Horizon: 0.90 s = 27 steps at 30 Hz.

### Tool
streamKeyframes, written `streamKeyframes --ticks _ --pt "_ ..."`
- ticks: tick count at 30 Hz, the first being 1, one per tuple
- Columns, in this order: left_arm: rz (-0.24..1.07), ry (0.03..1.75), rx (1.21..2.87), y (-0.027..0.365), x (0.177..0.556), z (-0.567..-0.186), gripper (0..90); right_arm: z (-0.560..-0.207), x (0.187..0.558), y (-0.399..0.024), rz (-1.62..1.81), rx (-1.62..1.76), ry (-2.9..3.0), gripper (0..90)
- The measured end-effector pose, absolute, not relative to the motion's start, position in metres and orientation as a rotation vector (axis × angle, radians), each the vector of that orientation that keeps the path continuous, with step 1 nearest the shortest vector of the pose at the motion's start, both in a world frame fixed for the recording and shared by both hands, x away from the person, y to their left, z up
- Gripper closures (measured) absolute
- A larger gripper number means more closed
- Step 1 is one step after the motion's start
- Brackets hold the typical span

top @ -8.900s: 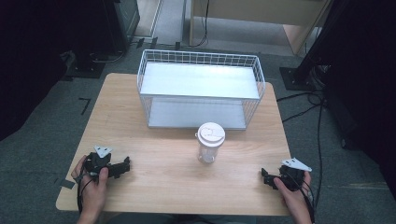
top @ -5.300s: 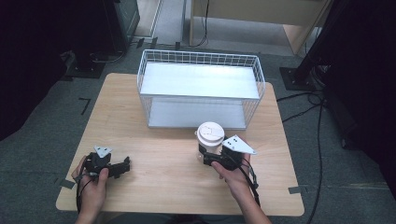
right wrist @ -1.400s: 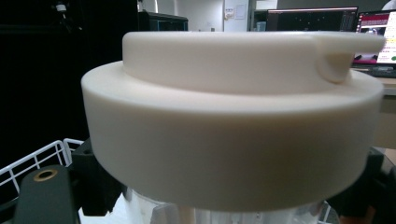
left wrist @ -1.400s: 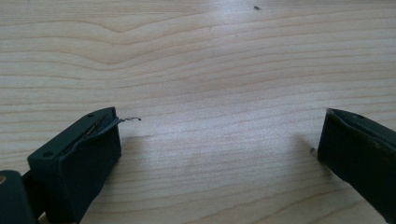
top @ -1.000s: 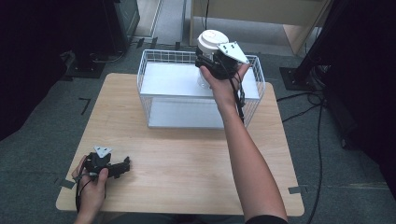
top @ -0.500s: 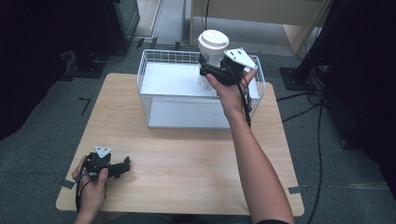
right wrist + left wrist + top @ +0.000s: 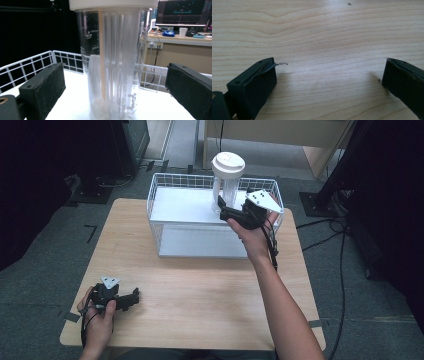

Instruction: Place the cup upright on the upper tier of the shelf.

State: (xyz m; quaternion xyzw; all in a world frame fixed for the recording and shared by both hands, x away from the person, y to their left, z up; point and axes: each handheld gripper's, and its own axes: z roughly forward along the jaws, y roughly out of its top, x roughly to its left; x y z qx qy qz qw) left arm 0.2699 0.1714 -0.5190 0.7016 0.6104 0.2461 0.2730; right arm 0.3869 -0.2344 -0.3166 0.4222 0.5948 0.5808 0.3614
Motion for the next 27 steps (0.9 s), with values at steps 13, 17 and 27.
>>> streamKeyframes --ticks 13,17,27 --pt "0.661 1.644 1.888 0.171 0.27 -0.519 0.0 -0.329 0.35 -0.253 1.495 1.027 1.552 3.1" --pt "0.662 1.644 1.887 0.171 0.27 -0.519 0.0 -0.332 0.339 -0.262 1.499 1.022 1.551 3.1" --pt "0.662 1.644 1.886 0.171 0.27 -0.519 0.0 -0.352 0.314 -0.285 1.491 1.045 1.553 3.1"
